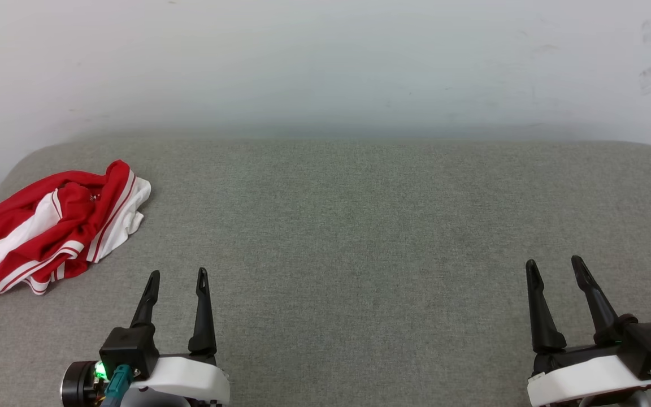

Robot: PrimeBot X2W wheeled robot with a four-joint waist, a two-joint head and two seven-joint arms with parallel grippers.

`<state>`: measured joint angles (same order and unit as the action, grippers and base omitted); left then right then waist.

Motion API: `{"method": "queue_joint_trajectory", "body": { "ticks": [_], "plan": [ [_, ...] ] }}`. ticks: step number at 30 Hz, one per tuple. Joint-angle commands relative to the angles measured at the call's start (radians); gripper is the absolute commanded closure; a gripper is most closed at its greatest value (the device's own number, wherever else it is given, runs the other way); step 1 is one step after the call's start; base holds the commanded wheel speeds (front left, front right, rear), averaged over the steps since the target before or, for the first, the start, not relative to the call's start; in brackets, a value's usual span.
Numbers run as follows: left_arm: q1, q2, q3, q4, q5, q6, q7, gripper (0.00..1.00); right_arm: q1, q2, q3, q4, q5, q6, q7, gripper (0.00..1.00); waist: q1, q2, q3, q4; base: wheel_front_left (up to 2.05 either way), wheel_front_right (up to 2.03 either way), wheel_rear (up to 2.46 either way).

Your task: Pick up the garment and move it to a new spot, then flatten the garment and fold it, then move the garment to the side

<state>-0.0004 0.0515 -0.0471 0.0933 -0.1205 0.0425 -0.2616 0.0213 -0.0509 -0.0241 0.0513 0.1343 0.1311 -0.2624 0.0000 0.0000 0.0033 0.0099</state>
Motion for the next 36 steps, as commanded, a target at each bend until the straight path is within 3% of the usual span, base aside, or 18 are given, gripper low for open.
{"method": "queue_joint_trajectory", "body": {
  "ticks": [1, 18, 36],
  "plan": [
    [0.01, -0.001, 0.002, 0.002, -0.005, -0.006, -0.005, 0.0, 0.006, 0.001, -0.001, 0.002, 0.005, -0.001, -0.004, 0.0, 0.0, 0.0, 0.0, 0.0, 0.0, 0.0, 0.0],
    [-0.007, -0.001, 0.008, 0.01, 0.003, -0.006, -0.005, 0.0, 0.007, 0.001, -0.002, 0.001, 0.009, -0.001, -0.004, 0.0, 0.0, 0.0, 0.004, 0.028, 0.0, 0.0, 0.0],
    [-0.002, -0.001, 0.021, 0.015, 0.01, -0.002, -0.004, 0.0, 0.014, 0.001, 0.006, 0.001, 0.015, -0.001, -0.004, 0.0, 0.0, 0.0, 0.009, 0.196, 0.0, 0.0, 0.0]
  ]
}}
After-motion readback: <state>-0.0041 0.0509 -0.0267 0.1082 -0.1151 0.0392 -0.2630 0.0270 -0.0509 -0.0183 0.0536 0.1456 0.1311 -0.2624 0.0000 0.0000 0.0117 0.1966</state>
